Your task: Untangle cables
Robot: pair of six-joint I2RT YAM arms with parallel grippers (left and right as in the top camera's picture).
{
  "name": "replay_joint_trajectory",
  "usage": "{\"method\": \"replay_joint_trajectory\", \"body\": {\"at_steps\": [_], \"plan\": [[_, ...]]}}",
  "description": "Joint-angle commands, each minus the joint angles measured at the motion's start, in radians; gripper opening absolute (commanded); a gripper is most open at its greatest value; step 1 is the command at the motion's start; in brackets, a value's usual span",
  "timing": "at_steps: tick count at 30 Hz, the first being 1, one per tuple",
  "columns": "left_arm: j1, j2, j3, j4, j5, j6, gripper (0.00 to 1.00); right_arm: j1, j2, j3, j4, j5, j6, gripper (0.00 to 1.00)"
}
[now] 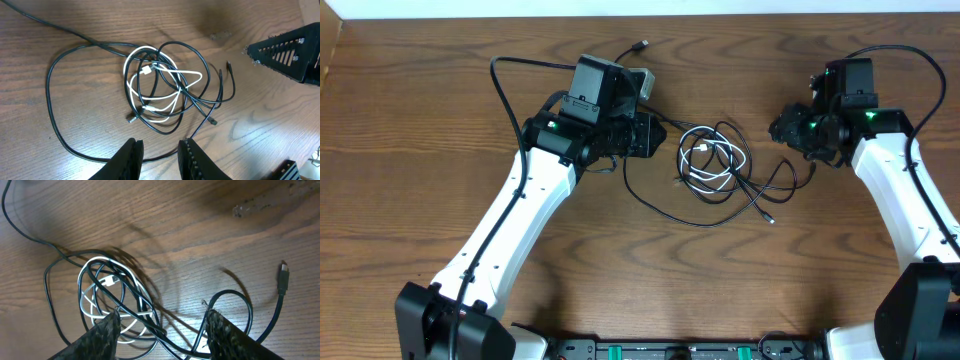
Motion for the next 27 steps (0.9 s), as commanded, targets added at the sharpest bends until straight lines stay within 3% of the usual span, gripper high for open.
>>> {"method": "replay_joint_trajectory", "body": {"at_steps": [1, 13, 27], "plan": [[0.0, 0.001, -0.009, -0.001, -0.006, 0.002, 0.28, -0.004, 0.002, -0.001, -0.003, 0.008, -0.011, 0.53], [0.0, 0.001, -0.009, 0.0, -0.005, -0.001, 0.29, -0.004, 0.002, -0.001, -0.003, 0.008, -0.011, 0.53], [-0.093, 0.027, -0.009, 0.097, -0.006, -0.013, 0.41, -0.004, 0.002, -0.002, -0.004, 0.008, -0.011, 0.53]]}}
